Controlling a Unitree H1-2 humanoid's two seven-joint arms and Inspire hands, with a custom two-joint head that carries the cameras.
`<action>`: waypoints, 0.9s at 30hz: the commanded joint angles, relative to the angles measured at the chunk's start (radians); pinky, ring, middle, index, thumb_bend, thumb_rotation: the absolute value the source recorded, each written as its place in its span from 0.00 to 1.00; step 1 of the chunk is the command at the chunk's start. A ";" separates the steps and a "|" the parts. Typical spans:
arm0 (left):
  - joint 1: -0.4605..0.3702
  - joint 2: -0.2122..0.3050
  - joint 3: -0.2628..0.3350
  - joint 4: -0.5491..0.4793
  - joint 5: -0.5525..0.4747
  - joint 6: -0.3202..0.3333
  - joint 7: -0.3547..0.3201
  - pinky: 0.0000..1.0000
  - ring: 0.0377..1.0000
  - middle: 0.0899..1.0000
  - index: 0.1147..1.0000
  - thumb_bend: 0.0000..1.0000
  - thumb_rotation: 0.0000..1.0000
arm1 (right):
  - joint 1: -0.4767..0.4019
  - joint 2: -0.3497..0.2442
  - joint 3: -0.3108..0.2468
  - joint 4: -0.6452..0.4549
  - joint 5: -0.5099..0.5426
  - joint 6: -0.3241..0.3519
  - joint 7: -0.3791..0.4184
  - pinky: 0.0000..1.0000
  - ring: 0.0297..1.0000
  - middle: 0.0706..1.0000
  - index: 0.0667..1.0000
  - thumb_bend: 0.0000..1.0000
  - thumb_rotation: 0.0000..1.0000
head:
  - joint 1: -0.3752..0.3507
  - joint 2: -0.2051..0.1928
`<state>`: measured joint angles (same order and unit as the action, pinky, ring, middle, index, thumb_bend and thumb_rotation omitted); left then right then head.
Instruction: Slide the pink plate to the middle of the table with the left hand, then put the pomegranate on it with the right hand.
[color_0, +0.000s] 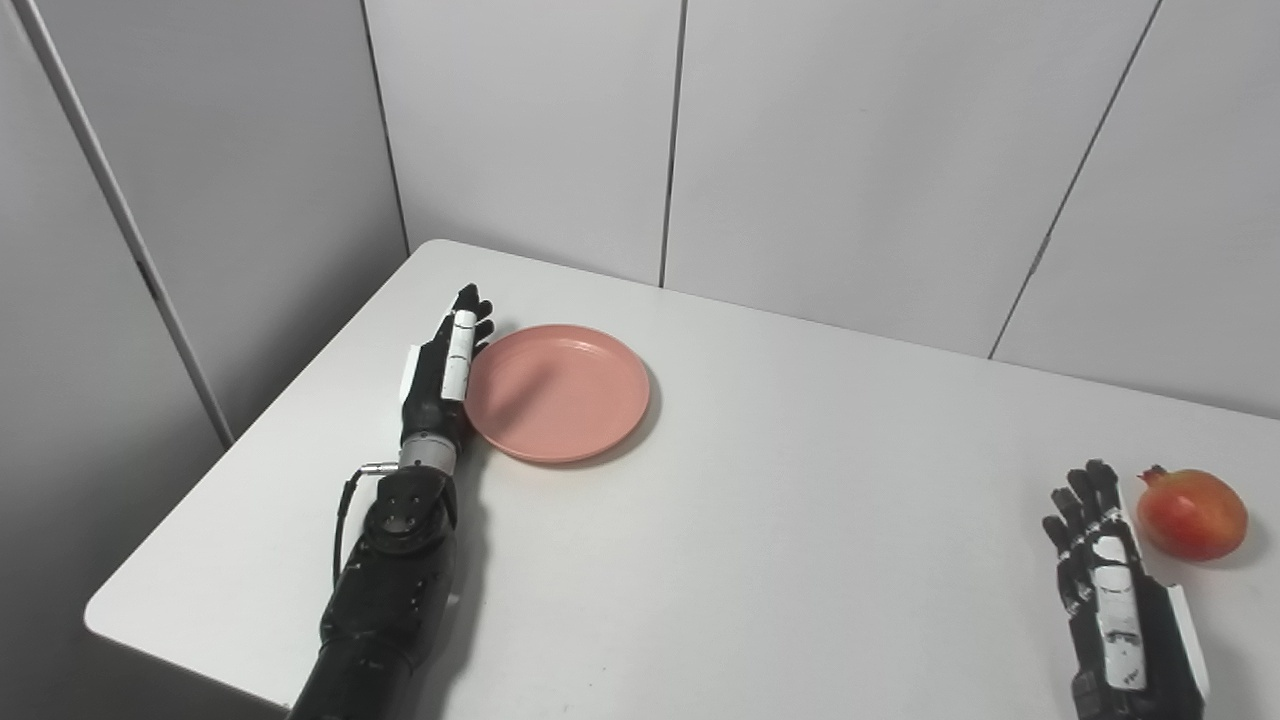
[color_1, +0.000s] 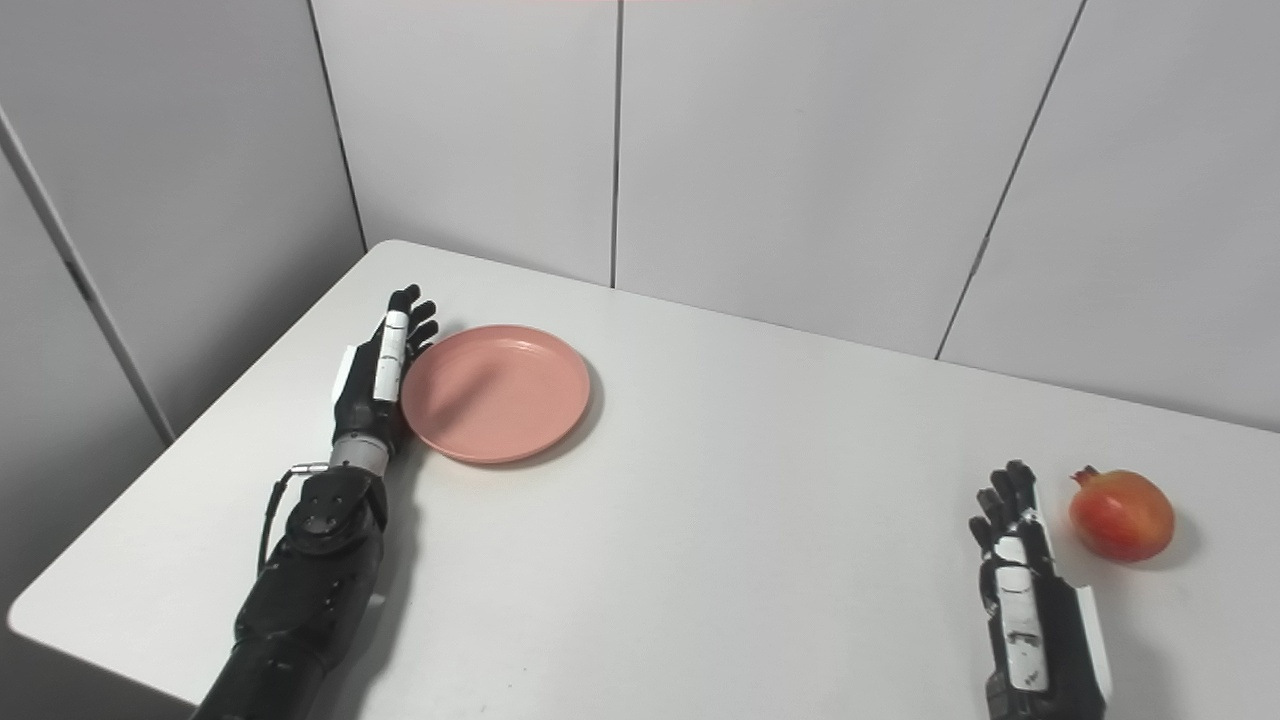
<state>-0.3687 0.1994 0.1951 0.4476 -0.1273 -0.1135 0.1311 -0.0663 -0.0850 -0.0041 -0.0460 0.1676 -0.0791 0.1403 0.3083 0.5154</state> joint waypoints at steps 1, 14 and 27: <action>-0.029 0.007 -0.005 -0.042 0.018 -0.002 -0.005 0.91 0.90 0.90 0.89 0.78 1.00 | -0.040 0.000 -0.010 -0.038 0.012 0.001 -0.002 1.00 1.00 1.00 1.00 0.58 0.90 | 0.001 0.001; -0.013 -0.037 -0.067 -0.116 0.051 0.049 -0.020 0.91 0.89 0.90 0.88 0.79 1.00 | -0.041 0.000 -0.011 -0.039 0.021 0.006 0.002 1.00 1.00 1.00 1.00 0.58 0.88 | -0.012 0.008; 0.000 -0.096 -0.120 -0.187 0.086 0.161 -0.027 0.90 0.90 0.90 0.90 0.77 1.00 | -0.043 0.005 -0.011 -0.036 0.027 -0.003 0.004 1.00 1.00 1.00 1.00 0.57 0.88 | -0.017 0.011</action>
<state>-0.3431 0.1038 0.0815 0.2953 -0.0585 0.0456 0.1144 -0.0750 -0.0827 -0.0076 -0.0489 0.1815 -0.0700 0.1421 0.2930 0.5246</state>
